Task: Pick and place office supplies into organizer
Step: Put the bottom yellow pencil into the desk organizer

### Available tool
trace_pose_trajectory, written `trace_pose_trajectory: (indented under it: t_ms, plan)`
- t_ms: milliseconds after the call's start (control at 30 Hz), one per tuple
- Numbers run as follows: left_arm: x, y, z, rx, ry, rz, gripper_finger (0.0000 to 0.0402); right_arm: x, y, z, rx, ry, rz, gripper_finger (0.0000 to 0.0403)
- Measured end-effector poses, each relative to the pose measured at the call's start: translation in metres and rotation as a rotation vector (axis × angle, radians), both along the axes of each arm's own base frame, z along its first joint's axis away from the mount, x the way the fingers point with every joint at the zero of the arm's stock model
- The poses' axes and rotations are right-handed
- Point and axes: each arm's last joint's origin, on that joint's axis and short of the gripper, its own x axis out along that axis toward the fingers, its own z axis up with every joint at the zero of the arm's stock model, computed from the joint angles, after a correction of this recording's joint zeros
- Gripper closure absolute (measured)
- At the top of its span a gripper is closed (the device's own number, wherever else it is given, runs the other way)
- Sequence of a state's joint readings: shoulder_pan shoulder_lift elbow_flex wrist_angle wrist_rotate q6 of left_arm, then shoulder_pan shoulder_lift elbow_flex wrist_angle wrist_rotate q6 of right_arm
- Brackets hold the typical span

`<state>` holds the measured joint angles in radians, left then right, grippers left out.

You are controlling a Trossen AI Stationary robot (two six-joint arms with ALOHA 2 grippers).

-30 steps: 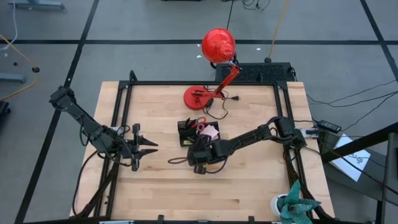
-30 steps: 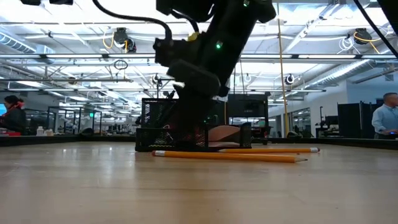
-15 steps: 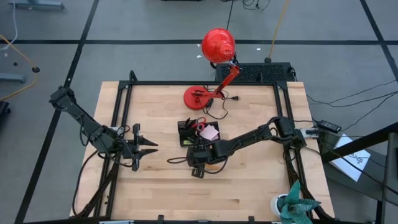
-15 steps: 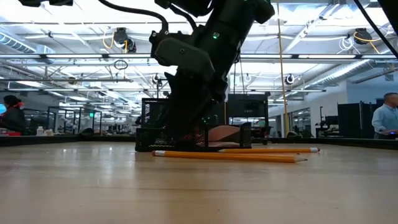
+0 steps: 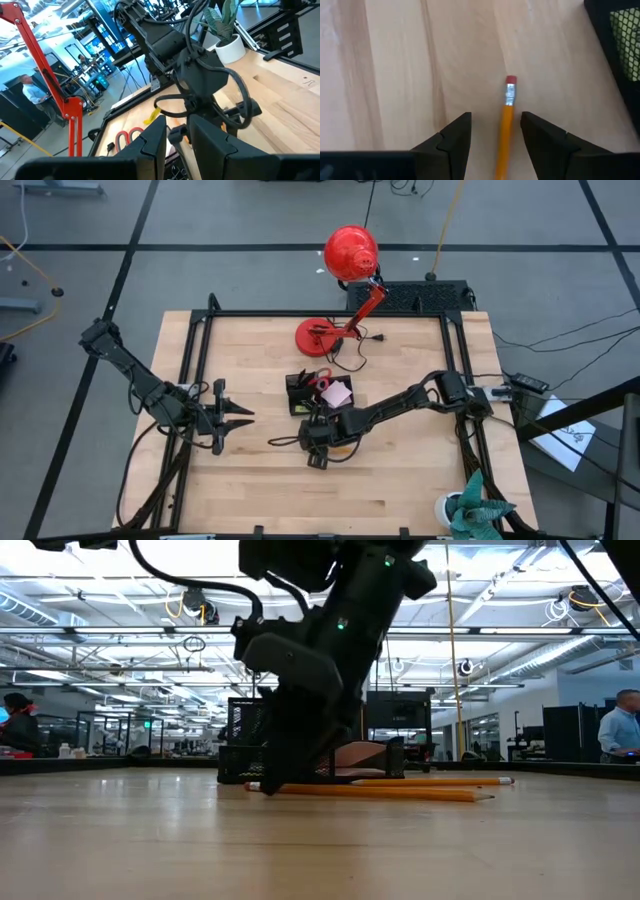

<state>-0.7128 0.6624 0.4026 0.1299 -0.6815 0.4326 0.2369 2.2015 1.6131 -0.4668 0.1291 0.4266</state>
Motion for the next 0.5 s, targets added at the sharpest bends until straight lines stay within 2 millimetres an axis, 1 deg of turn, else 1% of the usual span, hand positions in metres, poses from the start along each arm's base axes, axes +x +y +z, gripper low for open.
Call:
trace_pose_trajectory:
  t_ms: [167,500]
  plan:
    - [0.0,0.0,0.0,0.002,0.003,0.0,0.0309,-0.005,-0.001,-0.004,-0.022,0.055,-0.032,0.0236]
    - [0.0,0.0,-0.001,0.004,0.005,0.0,0.0309,-0.012,0.004,-0.008,-0.036,0.118,-0.046,0.0236]
